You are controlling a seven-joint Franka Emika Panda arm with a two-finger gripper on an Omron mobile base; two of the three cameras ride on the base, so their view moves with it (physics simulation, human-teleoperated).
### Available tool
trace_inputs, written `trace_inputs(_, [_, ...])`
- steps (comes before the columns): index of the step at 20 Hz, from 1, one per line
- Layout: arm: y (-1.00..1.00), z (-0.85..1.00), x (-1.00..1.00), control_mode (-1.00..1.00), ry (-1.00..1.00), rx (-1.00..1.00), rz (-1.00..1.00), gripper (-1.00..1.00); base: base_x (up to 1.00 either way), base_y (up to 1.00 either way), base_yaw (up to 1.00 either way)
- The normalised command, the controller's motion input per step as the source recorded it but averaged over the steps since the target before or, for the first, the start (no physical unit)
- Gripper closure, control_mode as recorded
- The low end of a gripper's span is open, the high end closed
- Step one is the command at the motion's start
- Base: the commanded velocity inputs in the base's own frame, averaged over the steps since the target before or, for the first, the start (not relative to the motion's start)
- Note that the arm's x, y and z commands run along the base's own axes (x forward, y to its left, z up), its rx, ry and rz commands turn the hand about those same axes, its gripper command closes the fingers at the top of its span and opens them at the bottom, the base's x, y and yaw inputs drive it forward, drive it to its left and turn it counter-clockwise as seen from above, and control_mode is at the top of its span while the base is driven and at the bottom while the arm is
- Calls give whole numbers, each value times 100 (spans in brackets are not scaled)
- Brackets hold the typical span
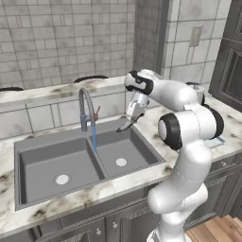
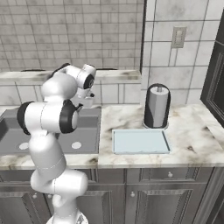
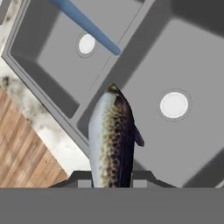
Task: Take the fish out of the fridge, briefly rinse it in the sink, and place it on the tray next to the sink.
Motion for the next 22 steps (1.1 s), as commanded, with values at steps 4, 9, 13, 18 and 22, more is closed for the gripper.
trace_inputs(4, [59,-21,0,-100,0,3,10,100,0,0,0])
trace_inputs(9, [57,-11,0,-100,0,8,11,100,0,0,0])
trace_inputs(13, [45,-8,0,-100,0,15,10,100,0,0,0])
trace_inputs(18, [37,-9,0,-100,0,19,9,100,0,0,0])
trace_inputs(22, [14,-2,0,-100,-1,9,7,100,0,0,0])
